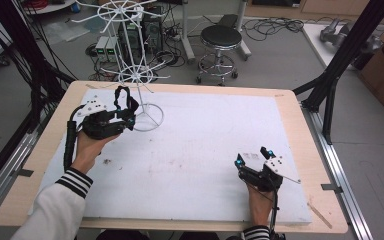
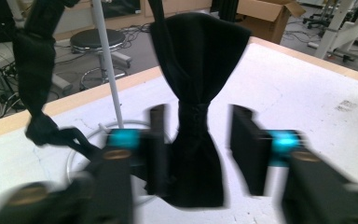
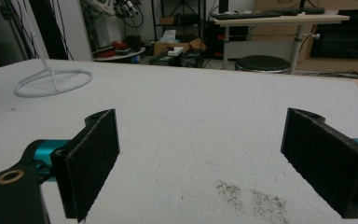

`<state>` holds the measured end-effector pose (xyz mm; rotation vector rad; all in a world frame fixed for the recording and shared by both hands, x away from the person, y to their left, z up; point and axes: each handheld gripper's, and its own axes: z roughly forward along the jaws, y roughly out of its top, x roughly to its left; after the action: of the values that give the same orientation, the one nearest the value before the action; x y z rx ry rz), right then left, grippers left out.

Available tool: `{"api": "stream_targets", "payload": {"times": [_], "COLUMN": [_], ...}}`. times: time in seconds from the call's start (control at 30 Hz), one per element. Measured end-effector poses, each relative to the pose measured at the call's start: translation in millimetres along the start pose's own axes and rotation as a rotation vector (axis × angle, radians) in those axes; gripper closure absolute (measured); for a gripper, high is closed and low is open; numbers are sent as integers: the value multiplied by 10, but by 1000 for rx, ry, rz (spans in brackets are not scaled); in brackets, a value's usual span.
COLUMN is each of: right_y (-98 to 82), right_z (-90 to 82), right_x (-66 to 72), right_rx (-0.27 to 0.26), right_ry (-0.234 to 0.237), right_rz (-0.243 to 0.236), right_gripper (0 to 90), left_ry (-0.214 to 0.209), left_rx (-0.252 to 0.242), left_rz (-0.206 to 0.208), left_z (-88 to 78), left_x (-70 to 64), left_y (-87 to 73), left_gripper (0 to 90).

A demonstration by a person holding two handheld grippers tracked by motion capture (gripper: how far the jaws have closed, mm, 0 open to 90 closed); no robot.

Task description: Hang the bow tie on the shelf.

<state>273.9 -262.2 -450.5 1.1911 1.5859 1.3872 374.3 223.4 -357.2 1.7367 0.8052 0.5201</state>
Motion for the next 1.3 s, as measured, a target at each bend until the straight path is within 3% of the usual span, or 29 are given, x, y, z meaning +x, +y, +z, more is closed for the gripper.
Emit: {"api": "stream_targets", "payload": {"times": [0.1,0.2,0.23,0.4,0.5,0.53,0.57,0.67,0.7,0.73,0.77,0.8,0.87,0.97,1.2,1.3], "right_y": [-1,0,0,0,-1,-1,-1,-1,-1,-1,-1,-1,-1,-2,-1,-2], "right_z": [-1,-3,1,2,0,0,0,0,0,-2,-1,-1,-2,-4,-1,-3], "right_x": [-1,-10,-9,-2,-3,-4,-2,-5,-9,-4,-4,-4,-3,-1,2,12], "right_rx": [0,-3,-6,-3,-2,-2,-2,-1,-4,-2,-3,-3,-3,-6,-5,-5], "right_ry": [-1,0,3,4,6,5,8,7,8,9,10,11,10,8,7,12], "right_rz": [1,8,-2,-10,2,0,1,2,0,4,0,-1,3,-2,-13,-16], "right_gripper": [104,104,104,104,104,104,104,104,104,104,104,104,104,104,104,104], "left_ry": [5,-6,-8,-15,24,24,36,40,42,42,40,40,60,84,85,87], "left_rx": [-15,-36,-51,-107,-145,-145,-177,-198,-212,-212,-233,-233,-258,-322,-326,-326], "left_rz": [-25,-26,-9,1,33,33,49,62,77,77,68,68,56,68,37,45], "left_z": [-29,-78,-162,-385,-580,-580,-667,-736,-786,-786,-815,-815,-819,-853,-858,-857], "left_x": [11,17,14,64,124,124,130,126,115,115,112,112,94,67,95,86], "left_y": [0,-33,-96,-287,-519,-519,-652,-791,-934,-934,-1070,-1070,-1239,-1277,-1291,-1294], "left_gripper": [237,178,166,162,162,162,162,162,162,162,162,162,162,163,162,168]}}
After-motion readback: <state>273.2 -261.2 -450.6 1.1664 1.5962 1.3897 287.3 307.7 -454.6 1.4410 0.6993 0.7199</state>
